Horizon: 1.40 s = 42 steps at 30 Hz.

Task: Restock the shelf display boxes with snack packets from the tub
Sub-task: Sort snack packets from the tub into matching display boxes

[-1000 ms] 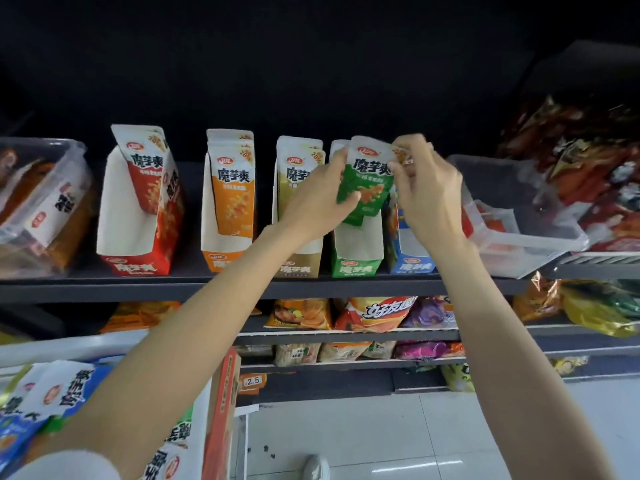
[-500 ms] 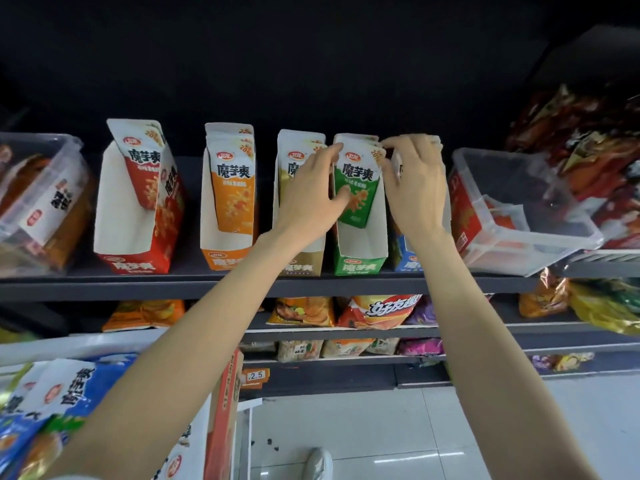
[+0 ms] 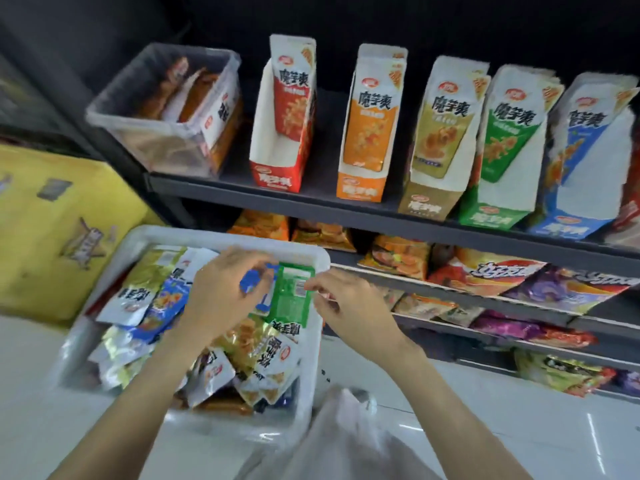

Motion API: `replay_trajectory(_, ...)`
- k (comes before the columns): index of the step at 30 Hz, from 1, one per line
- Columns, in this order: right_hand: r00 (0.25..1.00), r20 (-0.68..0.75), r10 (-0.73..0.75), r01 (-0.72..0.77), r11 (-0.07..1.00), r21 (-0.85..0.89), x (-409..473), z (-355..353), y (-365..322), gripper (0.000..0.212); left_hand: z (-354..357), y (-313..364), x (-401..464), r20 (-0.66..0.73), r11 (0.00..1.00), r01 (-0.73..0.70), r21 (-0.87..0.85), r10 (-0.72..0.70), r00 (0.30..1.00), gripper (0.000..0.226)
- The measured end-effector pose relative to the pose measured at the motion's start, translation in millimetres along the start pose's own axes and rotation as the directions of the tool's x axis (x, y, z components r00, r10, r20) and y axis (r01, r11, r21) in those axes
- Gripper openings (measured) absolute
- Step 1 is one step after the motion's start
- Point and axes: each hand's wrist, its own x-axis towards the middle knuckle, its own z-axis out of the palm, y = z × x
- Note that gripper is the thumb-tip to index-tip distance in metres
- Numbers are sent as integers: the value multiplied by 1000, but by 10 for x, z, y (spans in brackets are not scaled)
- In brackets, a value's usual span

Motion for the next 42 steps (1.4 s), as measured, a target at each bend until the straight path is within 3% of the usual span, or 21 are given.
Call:
replay_trajectory(4,969,247,-29,99,956,-277,226,515,-141,41,10,-505,-480,230,958,89,273,-155,961,39)
replay_trajectory(8,902,429,42,250,759,-600,584,785,-149,39,145,-645,-568,364,957,116,266,-211,907,48)
replay_trajectory(13,836,547,-53,488,529,-694,824,796,-102,28,301,-668,-536,372,960,73,270,-174,912,43)
replay_trajectory(15,833,548,-80,505,517,-692,867,707,-135,24,338,-706,-544,378,950,77,303,-194,905,44)
replay_trajectory(17,876,476,-79,425,594,-683,866,540,-206,21,315,-687,-540,384,951,125,283,-232,894,57)
replay_trajectory(19,941,325,-97,298,693,-656,798,339,-269,14,211,-575,-525,312,950,298,92,-312,897,58)
replay_trajectory(21,987,36,-159,148,781,-607,626,141,-331,5,35,-372,-488,191,827,516,-225,-482,855,40)
replay_trajectory(23,943,-289,-165,22,897,-441,400,21,-410,1,-169,-83,-424,233,503,630,-592,-642,731,43)
replay_trajectory(24,900,-407,-155,8,940,-340,292,21,-447,3,-249,48,-387,318,350,645,-680,-652,689,50)
replay_trajectory(26,822,-538,-185,57,968,-246,124,130,-482,5,-286,218,-311,462,147,644,-751,-581,670,55)
replay_trajectory(29,809,-503,-303,169,940,-296,-57,372,-443,16,-219,310,-208,521,-52,605,-794,-571,635,36)
replay_trajectory(31,833,-408,-374,252,913,-322,-136,474,-393,22,-146,261,-192,495,-11,613,-790,-602,627,46)
replay_trajectory(33,848,-342,-405,297,897,-326,-167,500,-357,17,-88,200,-199,464,96,626,-774,-587,663,63)
replay_trajectory(36,890,-231,-392,332,907,-260,-191,460,-292,25,-77,177,-172,403,214,615,-759,-588,702,65)
replay_trajectory(39,947,-271,-171,177,984,1,-201,281,-273,34,-107,197,-97,359,340,582,-739,-532,767,60)
replay_trajectory(42,909,-406,96,-23,983,181,-145,-77,-238,33,-135,273,50,415,543,537,-646,-341,844,65)
